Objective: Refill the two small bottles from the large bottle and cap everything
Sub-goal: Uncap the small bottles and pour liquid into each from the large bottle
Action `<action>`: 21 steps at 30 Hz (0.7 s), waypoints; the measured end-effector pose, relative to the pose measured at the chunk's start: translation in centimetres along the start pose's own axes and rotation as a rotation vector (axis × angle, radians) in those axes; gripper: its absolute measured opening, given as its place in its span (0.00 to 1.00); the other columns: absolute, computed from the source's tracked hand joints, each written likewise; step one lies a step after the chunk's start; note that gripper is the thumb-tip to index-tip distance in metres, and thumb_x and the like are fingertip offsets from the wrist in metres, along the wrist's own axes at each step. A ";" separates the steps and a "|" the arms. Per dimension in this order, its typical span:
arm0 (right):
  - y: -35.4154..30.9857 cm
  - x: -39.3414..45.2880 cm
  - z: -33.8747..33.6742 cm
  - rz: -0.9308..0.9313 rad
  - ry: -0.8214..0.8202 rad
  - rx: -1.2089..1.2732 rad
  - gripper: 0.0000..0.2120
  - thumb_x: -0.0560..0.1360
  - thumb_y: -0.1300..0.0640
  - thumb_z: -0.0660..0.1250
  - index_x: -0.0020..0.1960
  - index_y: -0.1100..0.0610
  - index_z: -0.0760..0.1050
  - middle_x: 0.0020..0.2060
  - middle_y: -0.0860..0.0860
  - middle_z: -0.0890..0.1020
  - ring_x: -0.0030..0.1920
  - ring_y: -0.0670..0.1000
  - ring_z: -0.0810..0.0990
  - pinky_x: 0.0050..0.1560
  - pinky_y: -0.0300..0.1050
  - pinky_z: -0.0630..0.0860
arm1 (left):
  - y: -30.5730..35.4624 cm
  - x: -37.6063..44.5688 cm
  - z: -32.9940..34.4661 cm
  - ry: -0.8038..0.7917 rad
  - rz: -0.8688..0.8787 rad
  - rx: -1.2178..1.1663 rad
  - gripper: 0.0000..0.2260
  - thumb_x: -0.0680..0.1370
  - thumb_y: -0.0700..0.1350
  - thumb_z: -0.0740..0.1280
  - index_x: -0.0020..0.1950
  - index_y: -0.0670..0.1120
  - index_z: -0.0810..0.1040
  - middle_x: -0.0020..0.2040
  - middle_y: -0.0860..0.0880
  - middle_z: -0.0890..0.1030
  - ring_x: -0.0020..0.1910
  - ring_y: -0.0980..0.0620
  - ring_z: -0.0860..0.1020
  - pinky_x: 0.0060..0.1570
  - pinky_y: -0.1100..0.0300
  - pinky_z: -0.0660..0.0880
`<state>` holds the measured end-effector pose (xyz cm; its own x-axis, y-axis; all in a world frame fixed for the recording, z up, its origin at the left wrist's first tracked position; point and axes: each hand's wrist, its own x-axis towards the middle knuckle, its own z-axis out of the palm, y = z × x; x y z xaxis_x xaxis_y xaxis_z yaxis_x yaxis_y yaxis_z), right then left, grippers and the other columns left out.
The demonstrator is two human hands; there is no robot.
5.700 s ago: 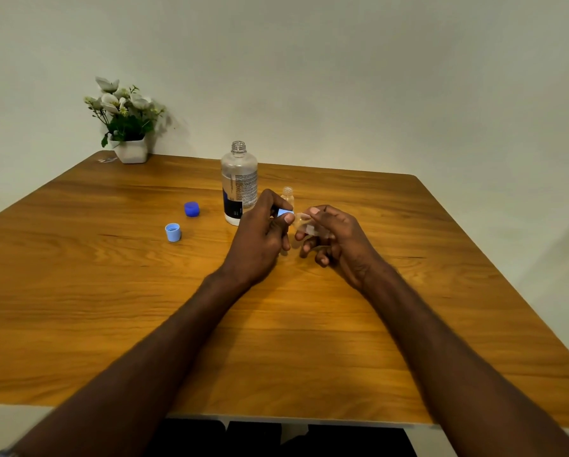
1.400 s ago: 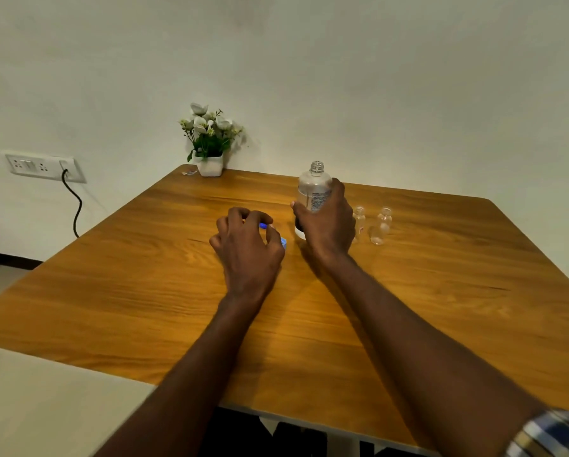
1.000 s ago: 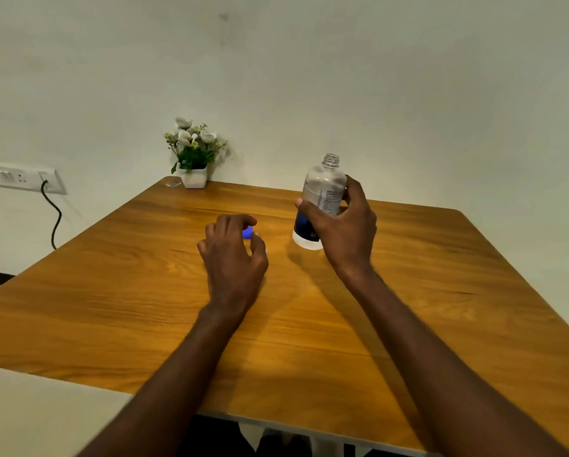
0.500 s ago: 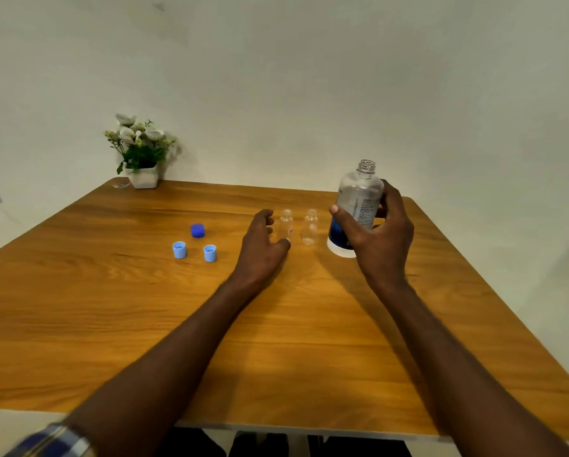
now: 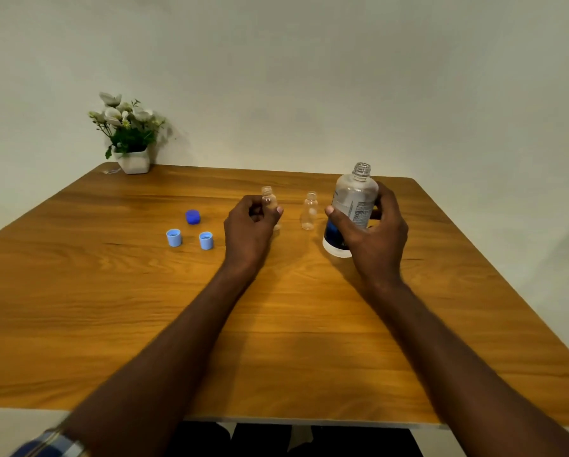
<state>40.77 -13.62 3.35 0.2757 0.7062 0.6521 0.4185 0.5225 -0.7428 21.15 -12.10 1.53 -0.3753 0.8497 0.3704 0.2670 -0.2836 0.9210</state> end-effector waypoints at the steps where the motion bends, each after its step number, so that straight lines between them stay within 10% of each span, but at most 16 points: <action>1: -0.4 -0.3 0.3 0.001 -0.007 0.024 0.35 0.70 0.41 0.80 0.71 0.52 0.72 0.62 0.42 0.80 0.59 0.36 0.78 0.51 0.38 0.82 | 0.3 -0.4 -0.6 0.008 0.032 0.014 0.11 0.80 0.47 0.75 0.60 0.46 0.83 0.51 0.54 0.86 0.52 0.57 0.83 0.54 0.57 0.82; 5: -2.1 -1.1 2.1 -0.035 -0.066 0.080 0.34 0.71 0.43 0.80 0.71 0.54 0.73 0.62 0.46 0.81 0.59 0.43 0.80 0.51 0.43 0.84 | 0.9 -1.3 -3.8 0.080 0.178 0.075 0.12 0.78 0.48 0.77 0.60 0.49 0.82 0.51 0.56 0.84 0.50 0.59 0.81 0.46 0.71 0.76; 12: -4.9 -0.8 8.3 -0.108 -0.142 0.077 0.35 0.71 0.41 0.79 0.72 0.52 0.72 0.63 0.39 0.77 0.55 0.37 0.78 0.53 0.40 0.83 | -0.7 1.3 -8.9 0.142 0.390 0.346 0.15 0.82 0.44 0.72 0.69 0.43 0.79 0.56 0.47 0.83 0.54 0.49 0.80 0.50 0.56 0.76; 16: -5.3 -0.3 11.7 -0.136 -0.161 0.046 0.35 0.71 0.42 0.79 0.72 0.51 0.72 0.63 0.40 0.78 0.57 0.41 0.78 0.53 0.46 0.84 | -1.3 1.4 -9.3 0.152 0.360 0.408 0.16 0.80 0.43 0.74 0.68 0.44 0.80 0.58 0.50 0.83 0.57 0.50 0.76 0.51 0.77 0.66; 21: -4.1 -0.1 13.6 -0.208 -0.200 -0.099 0.38 0.70 0.41 0.80 0.75 0.50 0.69 0.67 0.47 0.79 0.62 0.50 0.79 0.56 0.52 0.82 | -1.7 1.9 -8.9 0.140 0.326 0.367 0.15 0.79 0.46 0.76 0.65 0.47 0.80 0.55 0.52 0.82 0.56 0.51 0.77 0.48 0.72 0.68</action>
<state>27.31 -9.35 4.25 0.0037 0.6739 0.7388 0.5334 0.6236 -0.5715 12.12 -13.93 1.71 -0.3291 0.6681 0.6673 0.6751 -0.3276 0.6610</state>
